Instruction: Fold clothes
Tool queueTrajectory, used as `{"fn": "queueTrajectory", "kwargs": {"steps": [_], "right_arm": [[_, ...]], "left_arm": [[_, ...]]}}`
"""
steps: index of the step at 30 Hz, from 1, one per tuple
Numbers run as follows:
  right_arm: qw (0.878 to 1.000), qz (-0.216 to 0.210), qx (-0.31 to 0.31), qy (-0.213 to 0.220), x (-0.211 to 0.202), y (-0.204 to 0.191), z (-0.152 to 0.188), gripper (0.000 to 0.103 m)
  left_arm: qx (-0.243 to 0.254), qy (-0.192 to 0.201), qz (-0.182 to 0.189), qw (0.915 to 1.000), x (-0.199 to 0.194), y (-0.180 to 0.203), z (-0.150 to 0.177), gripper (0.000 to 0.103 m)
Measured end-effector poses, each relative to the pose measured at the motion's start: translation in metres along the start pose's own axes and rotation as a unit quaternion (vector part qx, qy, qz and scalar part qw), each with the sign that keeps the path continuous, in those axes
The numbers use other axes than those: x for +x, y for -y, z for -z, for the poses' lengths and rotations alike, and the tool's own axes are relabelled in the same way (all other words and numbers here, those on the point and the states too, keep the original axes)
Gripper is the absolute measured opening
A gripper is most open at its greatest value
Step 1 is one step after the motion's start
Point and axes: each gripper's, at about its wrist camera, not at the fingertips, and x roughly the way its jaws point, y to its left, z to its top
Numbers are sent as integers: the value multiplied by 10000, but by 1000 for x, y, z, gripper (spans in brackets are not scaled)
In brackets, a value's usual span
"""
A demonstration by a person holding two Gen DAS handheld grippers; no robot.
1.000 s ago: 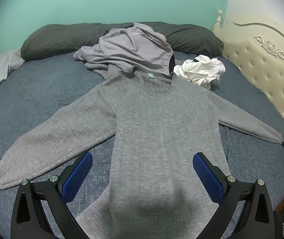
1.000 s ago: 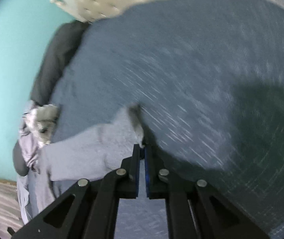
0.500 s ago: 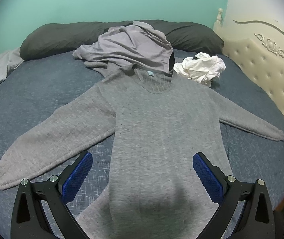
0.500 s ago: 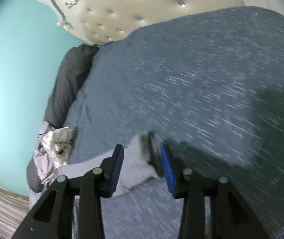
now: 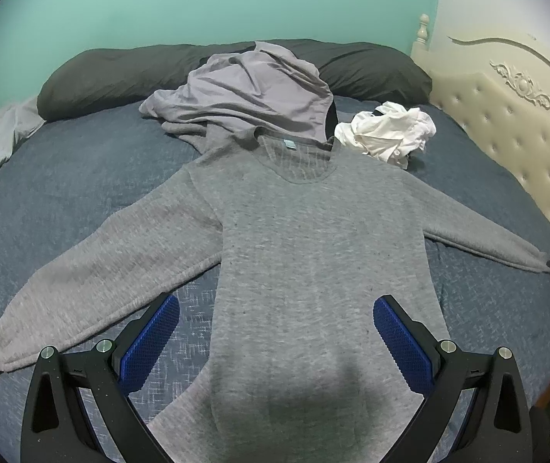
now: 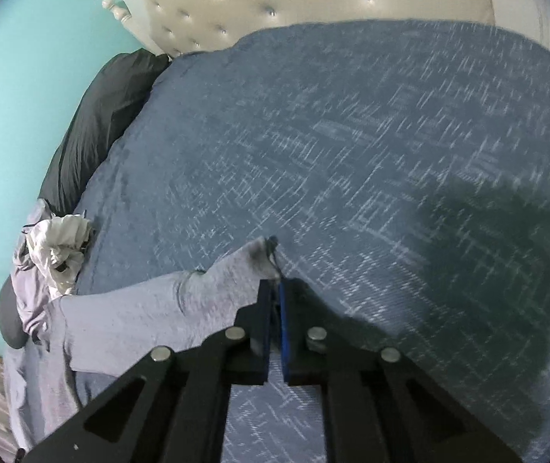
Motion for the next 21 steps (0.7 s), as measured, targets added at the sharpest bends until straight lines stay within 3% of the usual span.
{"fn": "queueTrajectory", "kwargs": {"steps": [4,8,11,15,18,21], "right_arm": [[9994,233,-89,236,-9,2,1,1],[9976,-453,217,479,-20,14,-5,3],[9972,-597,258,359,-17,10,-10,4],[9982,-525,155,256,-9,2,-13,6],[9999,-87,-146,-26,18,-21,-14,6],[9998,109,-165,9,22,-18,-14,6]], "left_arm": [[15,-14,21,10000,1,1,1,103],[-6,-11,16,10000,1,-1,2,103],[-25,-12,16,10000,1,0,2,103],[0,-22,13,10000,1,0,3,103],[10,-35,5,10000,2,0,2,103],[4,-19,1,10000,1,-1,2,103]]}}
